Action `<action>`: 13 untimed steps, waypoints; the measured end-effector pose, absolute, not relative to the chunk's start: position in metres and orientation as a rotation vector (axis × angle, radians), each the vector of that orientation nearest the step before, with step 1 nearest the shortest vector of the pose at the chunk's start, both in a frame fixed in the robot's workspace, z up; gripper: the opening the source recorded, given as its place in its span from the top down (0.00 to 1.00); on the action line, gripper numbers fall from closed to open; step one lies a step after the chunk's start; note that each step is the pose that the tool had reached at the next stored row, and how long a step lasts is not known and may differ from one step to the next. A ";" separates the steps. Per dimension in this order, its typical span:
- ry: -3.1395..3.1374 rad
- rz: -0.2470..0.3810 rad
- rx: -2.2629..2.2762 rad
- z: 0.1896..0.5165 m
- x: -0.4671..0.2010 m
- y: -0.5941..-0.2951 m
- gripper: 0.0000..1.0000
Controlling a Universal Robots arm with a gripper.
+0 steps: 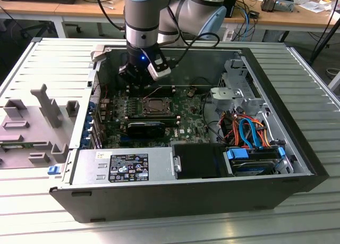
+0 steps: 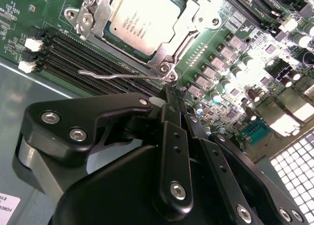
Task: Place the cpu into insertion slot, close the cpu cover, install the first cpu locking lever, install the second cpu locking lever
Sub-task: 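Install the first cpu locking lever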
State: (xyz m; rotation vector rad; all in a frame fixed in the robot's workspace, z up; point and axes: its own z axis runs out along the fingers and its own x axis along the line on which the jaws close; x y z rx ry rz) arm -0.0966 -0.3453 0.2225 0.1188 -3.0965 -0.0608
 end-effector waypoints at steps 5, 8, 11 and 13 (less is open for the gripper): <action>-3.097 -0.061 0.119 0.222 -0.096 -0.345 0.89; -3.096 -0.061 0.119 0.218 -0.096 -0.345 0.89; -3.097 -0.061 0.119 0.217 -0.096 -0.345 0.89; -3.097 -0.061 0.119 0.217 -0.096 -0.345 0.89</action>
